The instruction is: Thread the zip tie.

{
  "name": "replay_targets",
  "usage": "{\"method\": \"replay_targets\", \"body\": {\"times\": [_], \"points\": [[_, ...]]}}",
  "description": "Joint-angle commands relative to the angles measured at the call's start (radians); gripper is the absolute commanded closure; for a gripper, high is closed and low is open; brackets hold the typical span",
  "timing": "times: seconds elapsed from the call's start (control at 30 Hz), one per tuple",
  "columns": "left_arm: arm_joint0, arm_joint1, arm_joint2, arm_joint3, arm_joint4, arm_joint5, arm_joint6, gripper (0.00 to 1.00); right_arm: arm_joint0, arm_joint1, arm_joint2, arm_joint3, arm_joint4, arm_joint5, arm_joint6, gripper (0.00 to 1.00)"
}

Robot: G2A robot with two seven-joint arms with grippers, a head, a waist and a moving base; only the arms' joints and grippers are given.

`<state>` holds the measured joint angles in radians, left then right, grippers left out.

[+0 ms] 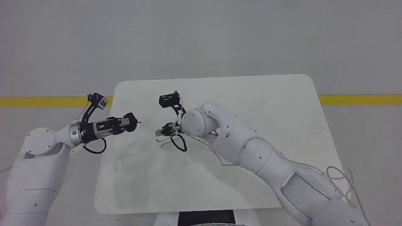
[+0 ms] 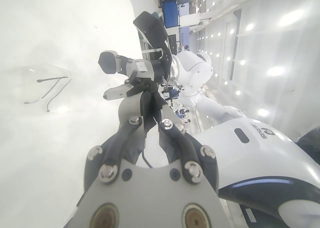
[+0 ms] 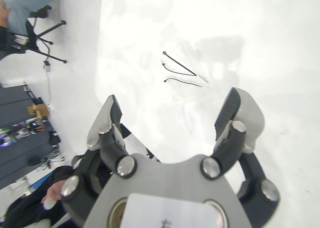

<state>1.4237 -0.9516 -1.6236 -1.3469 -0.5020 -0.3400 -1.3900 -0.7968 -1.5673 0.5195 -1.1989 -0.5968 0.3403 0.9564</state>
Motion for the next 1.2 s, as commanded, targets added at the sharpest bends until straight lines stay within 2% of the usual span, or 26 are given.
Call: {"method": "replay_targets", "body": {"times": [0.0, 0.1, 0.37, 0.53, 0.63, 0.8, 1.03, 1.17], "points": [[0.000, 0.000, 0.000, 0.000, 0.000, 0.000, 0.000, 1.00, 0.005, -0.008, -0.031, -0.003, -0.061, 0.000, 0.001, 0.00], [0.000, 0.000, 0.000, 0.000, 0.000, 0.000, 0.000, 1.00, 0.013, -0.018, -0.072, 0.001, -0.133, 0.000, 0.024, 0.00], [0.000, 0.000, 0.000, 0.000, 0.000, 0.000, 0.000, 1.00, 0.012, -0.018, -0.075, 0.003, -0.141, 0.000, 0.019, 0.00], [0.000, 0.000, 0.000, 0.000, 0.000, 0.000, 0.000, 1.00, 0.020, -0.034, -0.146, 0.004, -0.276, -0.025, 0.050, 0.00], [0.000, 0.000, 0.000, 0.000, 0.000, 0.000, 0.000, 1.00, 0.041, -0.063, -0.191, 0.011, -0.332, -0.031, 0.069, 0.00], [0.000, 0.000, 0.000, 0.000, 0.000, 0.000, 0.000, 1.00, 0.075, -0.124, -0.234, 0.076, -0.356, -0.066, 0.076, 0.00], [0.000, 0.000, 0.000, 0.000, 0.000, 0.000, 0.000, 1.00, 0.091, -0.199, -0.237, 0.228, -0.312, -0.110, 0.041, 0.00], [0.000, 0.000, 0.000, 0.000, 0.000, 0.000, 0.000, 1.00, 0.091, -0.225, -0.217, 0.291, -0.285, -0.113, 0.003, 0.00]]}}
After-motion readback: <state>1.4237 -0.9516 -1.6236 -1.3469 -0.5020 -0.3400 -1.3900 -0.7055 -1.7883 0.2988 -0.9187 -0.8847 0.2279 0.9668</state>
